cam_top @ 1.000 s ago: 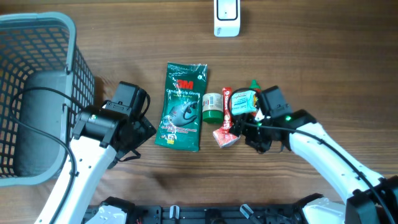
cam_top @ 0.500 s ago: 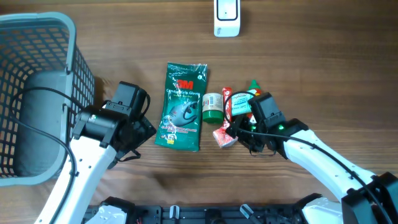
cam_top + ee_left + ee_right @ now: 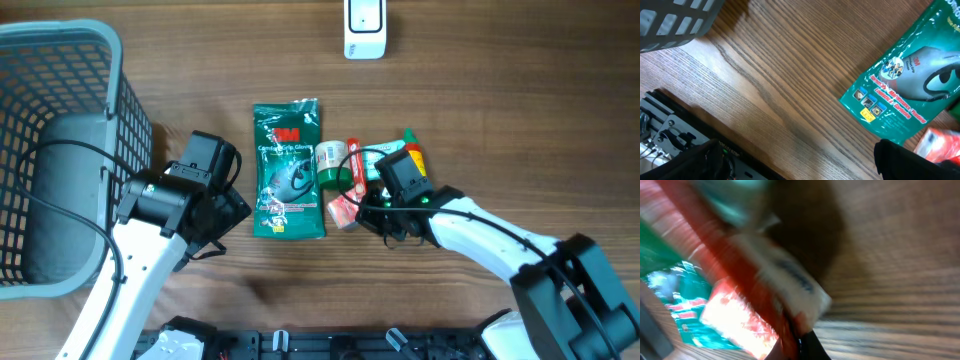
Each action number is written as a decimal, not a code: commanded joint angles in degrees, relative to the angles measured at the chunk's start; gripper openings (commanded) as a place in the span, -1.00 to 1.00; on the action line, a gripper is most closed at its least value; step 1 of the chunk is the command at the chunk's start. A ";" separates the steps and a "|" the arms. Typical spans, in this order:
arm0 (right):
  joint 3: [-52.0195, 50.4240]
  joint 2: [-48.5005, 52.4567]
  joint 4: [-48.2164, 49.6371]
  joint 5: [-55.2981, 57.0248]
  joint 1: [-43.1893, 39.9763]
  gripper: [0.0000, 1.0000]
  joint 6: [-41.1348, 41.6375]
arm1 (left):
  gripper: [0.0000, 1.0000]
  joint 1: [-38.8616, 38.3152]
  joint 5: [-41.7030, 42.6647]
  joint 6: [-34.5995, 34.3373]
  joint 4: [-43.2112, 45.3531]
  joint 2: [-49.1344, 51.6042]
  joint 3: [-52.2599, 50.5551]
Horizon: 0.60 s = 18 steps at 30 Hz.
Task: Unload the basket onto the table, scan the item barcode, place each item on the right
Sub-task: 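Grasp the red Kleenex tissue pack with the right gripper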
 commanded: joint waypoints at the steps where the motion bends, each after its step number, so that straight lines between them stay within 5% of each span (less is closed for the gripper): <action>1: -2.03 2.19 -0.87 -6.95 0.11 -0.91 -0.98 | 1.00 -0.26 0.22 -0.98 -0.02 0.22 -0.09; 7: -0.37 -5.07 -1.49 -15.82 0.11 -0.91 -9.05 | 1.00 -0.26 0.22 -0.98 0.00 0.22 -0.09; 18: -0.13 -36.50 -5.70 -25.83 0.11 -0.91 -23.52 | 1.00 -0.26 0.22 -0.98 -0.02 0.22 -0.09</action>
